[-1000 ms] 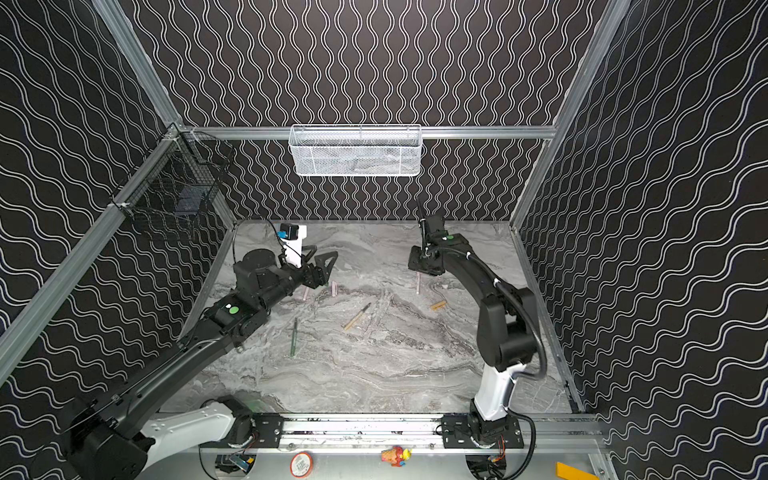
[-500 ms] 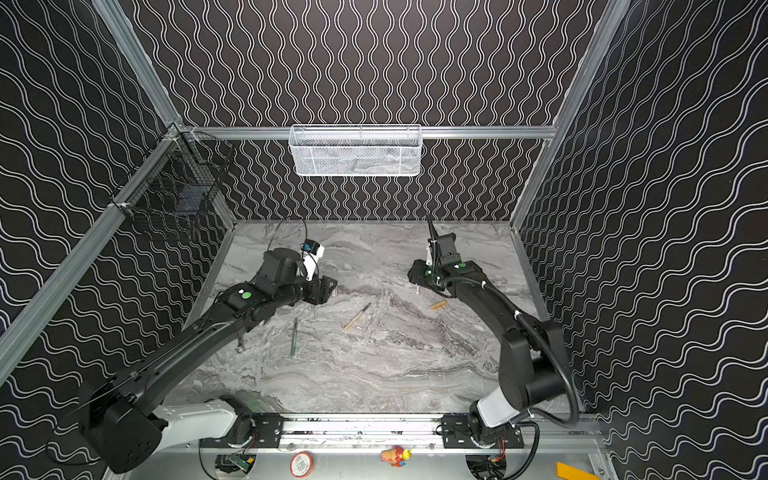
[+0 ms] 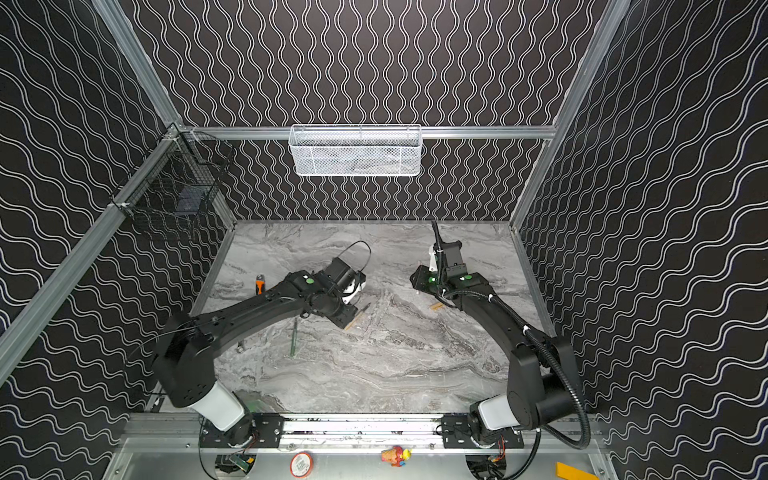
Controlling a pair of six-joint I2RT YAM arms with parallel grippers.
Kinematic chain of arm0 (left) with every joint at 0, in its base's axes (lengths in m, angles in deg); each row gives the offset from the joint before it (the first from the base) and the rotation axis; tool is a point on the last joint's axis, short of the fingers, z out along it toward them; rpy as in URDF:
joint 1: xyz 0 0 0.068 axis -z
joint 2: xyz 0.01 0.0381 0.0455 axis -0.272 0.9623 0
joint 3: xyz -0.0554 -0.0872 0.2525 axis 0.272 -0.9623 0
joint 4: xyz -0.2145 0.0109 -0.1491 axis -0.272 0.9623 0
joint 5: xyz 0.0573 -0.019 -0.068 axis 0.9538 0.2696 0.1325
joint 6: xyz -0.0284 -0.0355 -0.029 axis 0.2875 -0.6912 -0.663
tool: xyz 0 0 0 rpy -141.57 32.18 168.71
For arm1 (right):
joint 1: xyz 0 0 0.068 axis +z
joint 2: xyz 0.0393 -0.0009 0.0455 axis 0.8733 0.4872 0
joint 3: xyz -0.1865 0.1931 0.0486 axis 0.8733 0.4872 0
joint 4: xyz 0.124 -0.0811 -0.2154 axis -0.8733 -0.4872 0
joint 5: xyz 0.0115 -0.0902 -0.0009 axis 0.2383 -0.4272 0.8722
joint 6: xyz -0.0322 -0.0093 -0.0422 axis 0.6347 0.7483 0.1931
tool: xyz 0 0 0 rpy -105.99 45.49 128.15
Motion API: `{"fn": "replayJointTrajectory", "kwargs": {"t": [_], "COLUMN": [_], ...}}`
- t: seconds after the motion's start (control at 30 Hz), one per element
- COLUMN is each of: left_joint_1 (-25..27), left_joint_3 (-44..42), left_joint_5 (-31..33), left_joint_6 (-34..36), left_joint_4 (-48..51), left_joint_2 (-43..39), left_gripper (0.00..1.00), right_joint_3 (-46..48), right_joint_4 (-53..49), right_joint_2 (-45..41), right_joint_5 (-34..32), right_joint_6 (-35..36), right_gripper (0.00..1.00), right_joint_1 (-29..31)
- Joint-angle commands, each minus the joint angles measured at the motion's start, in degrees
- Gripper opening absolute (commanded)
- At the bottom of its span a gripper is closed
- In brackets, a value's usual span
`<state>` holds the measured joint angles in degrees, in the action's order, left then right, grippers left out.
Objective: Insert the pens into the pen caps
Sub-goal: 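Lower the left gripper onto the beige pen and close on it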
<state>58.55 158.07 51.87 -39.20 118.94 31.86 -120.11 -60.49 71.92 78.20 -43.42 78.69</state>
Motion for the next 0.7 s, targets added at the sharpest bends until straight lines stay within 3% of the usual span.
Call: {"fn": "replayJointTrajectory", "kwargs": {"t": [0.0, 0.07, 0.53, 0.67], "left_joint_1": [0.54, 1.84, 2.28, 2.26], "left_joint_3": [2.37, 3.09, 7.62, 7.96], "left_joint_5": [1.46, 4.35, 3.89, 4.64], "left_joint_6": [3.08, 3.46, 4.58, 4.89], "left_joint_4": [3.4, 3.92, 0.55, 0.73], "left_joint_2": [3.72, 5.57, 15.6, 16.64], "left_gripper": [0.53, 0.52, 0.43, 0.4], "right_joint_3": [0.79, 3.19, 5.38, 5.83], "right_joint_4": [0.72, 0.64, -1.62, -0.59], "right_joint_2": [-1.25, -2.15, -5.88, -5.79], "right_joint_5": [0.2, 0.16, -0.71, 2.18], "right_joint_6": [-0.66, -0.94, -0.65, -1.28], "right_gripper": [0.39, 0.39, 0.4, 0.41], "right_joint_1": [0.07, 0.17, 0.35, 0.36]}}
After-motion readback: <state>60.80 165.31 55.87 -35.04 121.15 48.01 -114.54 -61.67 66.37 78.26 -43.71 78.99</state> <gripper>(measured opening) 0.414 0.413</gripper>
